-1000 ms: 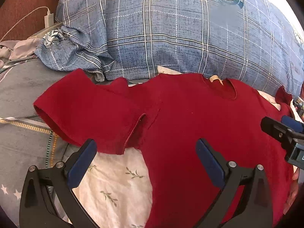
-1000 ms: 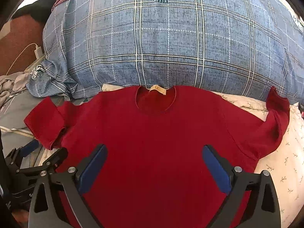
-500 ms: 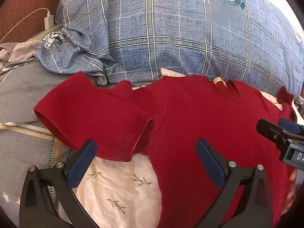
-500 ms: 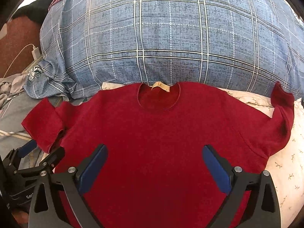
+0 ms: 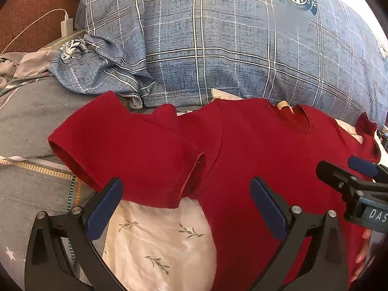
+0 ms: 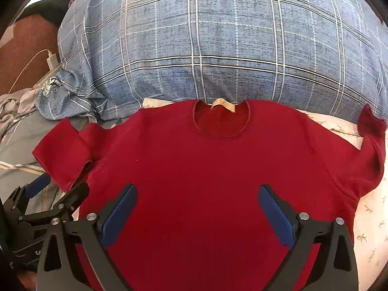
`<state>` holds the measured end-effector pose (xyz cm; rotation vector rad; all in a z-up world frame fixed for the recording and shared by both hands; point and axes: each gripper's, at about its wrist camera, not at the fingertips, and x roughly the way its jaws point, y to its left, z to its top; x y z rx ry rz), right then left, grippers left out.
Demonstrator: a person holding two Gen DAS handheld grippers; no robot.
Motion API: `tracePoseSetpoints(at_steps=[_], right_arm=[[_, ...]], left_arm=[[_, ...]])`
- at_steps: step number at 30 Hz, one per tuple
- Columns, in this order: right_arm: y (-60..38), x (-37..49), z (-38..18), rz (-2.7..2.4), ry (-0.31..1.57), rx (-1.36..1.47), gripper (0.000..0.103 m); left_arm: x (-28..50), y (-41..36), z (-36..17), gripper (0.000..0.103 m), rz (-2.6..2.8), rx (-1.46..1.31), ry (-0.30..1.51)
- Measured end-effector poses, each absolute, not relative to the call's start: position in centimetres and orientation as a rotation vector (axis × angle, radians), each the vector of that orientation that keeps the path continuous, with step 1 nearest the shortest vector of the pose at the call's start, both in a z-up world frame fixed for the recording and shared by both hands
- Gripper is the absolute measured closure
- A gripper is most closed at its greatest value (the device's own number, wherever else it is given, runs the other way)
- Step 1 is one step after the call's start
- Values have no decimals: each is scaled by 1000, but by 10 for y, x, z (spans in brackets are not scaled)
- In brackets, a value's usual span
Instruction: Fold small clothes
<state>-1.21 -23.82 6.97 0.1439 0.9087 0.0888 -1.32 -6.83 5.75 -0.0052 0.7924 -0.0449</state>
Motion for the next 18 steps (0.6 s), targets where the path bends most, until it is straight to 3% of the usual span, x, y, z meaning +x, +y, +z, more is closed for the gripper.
tracePoseSetpoints(at_steps=[18], right_arm=[[-234, -8, 61, 99, 939, 135, 4]], left_arm=[[-11, -64, 55, 0, -37, -11, 801]])
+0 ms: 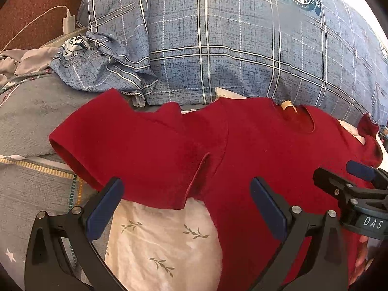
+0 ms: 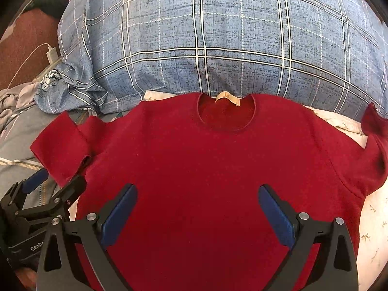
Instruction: Fold small clothes
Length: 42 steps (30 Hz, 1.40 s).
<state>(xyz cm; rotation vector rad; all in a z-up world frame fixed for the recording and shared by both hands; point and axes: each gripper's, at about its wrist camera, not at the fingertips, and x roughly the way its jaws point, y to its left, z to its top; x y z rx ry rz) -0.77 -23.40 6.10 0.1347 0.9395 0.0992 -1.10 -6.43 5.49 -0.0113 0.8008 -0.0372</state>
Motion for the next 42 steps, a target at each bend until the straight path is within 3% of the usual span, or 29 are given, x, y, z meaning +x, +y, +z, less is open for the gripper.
tracePoseSetpoints(at_steps=[21, 26, 29, 42], right_arm=[[-226, -1, 59, 115, 956, 122, 4], [-218, 4, 59, 169, 968, 134, 16], [-205, 8, 57, 264, 989, 170, 30], [-123, 45, 50, 554, 1015, 234, 32]], left_arm=[[-9, -56, 55, 0, -29, -12, 805], [-9, -29, 70, 0, 44, -38, 750], [-9, -9, 80, 0, 146, -21, 693], [-2, 63, 84, 0, 302, -218, 674]])
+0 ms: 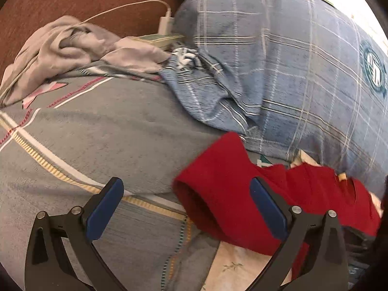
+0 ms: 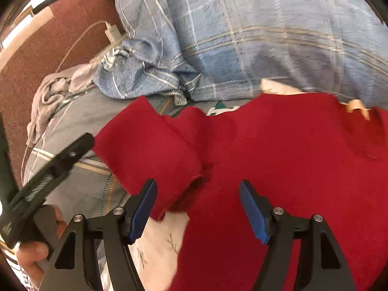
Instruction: Fold small clothes
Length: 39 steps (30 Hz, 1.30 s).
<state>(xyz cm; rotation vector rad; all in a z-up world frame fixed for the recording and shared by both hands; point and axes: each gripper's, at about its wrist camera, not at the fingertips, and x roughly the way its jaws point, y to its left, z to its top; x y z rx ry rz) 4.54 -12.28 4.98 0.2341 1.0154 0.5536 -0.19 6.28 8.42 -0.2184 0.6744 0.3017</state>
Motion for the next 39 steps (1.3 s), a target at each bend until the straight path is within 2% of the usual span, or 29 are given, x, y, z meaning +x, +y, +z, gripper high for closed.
tracePoseSetpoints(at_steps=[2, 3, 4, 5, 6, 9, 12, 17, 22, 26, 32, 35, 37, 39], right_arm=[[-115, 52, 45, 558, 1017, 224, 32], [-110, 54, 44, 555, 1008, 211, 37], [-107, 56, 43, 554, 1001, 195, 51], [-100, 57, 42, 567, 996, 175, 60], [-98, 59, 39, 577, 1006, 168, 76], [-88, 56, 38, 599, 1008, 139, 95], [-100, 48, 56, 601, 960, 131, 97], [-177, 35, 113, 490, 827, 148, 98], [-266, 33, 134, 287, 804, 103, 98], [-338, 38, 121, 93, 863, 100, 98], [-380, 51, 71, -32, 986, 108, 96], [-386, 50, 62, -104, 1023, 117, 78], [-391, 40, 72, -136, 979, 119, 57], [-380, 31, 88, -95, 916, 130, 52]], left_arm=[[-2, 66, 85, 0, 312, -230, 671], [-2, 68, 84, 0, 318, -235, 669], [-1, 70, 85, 0, 322, -238, 669], [-1, 70, 84, 0, 325, -240, 669], [0, 72, 83, 0, 329, -242, 671], [1, 73, 83, 0, 333, -243, 669], [0, 72, 85, 0, 340, -240, 663], [-4, 75, 87, 0, 340, -275, 646], [-5, 60, 86, 0, 297, -268, 649], [-2, 34, 83, 0, 229, -223, 663], [1, -3, 78, 0, 123, -167, 680], [4, -19, 75, 0, 64, -145, 706], [6, -28, 73, 0, 45, -126, 710], [9, -36, 69, 0, 34, -103, 721]])
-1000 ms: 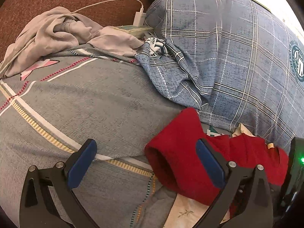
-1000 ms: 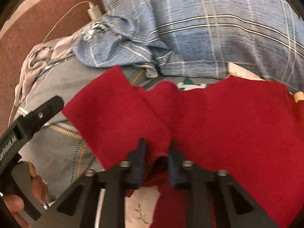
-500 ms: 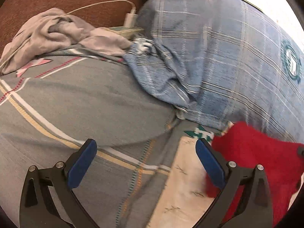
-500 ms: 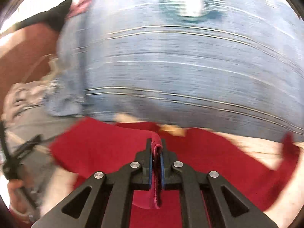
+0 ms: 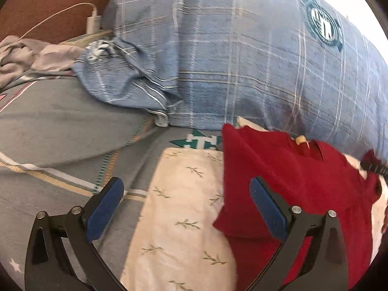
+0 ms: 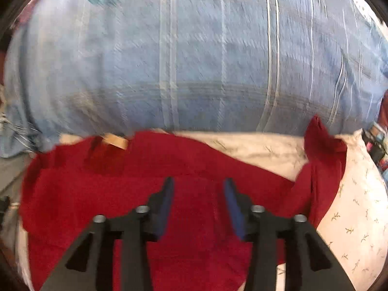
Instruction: Fold small clothes
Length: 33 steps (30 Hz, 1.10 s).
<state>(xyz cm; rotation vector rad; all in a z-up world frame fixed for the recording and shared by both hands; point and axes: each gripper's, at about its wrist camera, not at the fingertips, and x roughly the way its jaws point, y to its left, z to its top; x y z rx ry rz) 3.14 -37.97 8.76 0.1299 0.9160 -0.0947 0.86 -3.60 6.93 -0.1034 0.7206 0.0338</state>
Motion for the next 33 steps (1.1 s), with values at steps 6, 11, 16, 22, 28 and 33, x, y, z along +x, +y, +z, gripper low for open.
tracePoseSetpoints(at_steps=[6, 11, 16, 22, 28, 33], right_arm=[[-296, 47, 96, 332, 923, 179, 53], [-203, 73, 81, 496, 935, -35, 53], [-171, 86, 48, 400, 989, -182, 55], [-179, 85, 70, 446, 918, -144, 31], [-158, 94, 54, 525, 985, -225, 88], [-173, 90, 73, 485, 918, -176, 99]], left_arm=[[26, -47, 41, 0, 103, -18, 825], [31, -40, 31, 0, 119, -44, 861], [33, -29, 28, 0, 119, -96, 882], [33, -30, 27, 0, 120, -102, 886], [33, -29, 27, 0, 121, -103, 886], [35, -29, 27, 0, 122, -105, 888]])
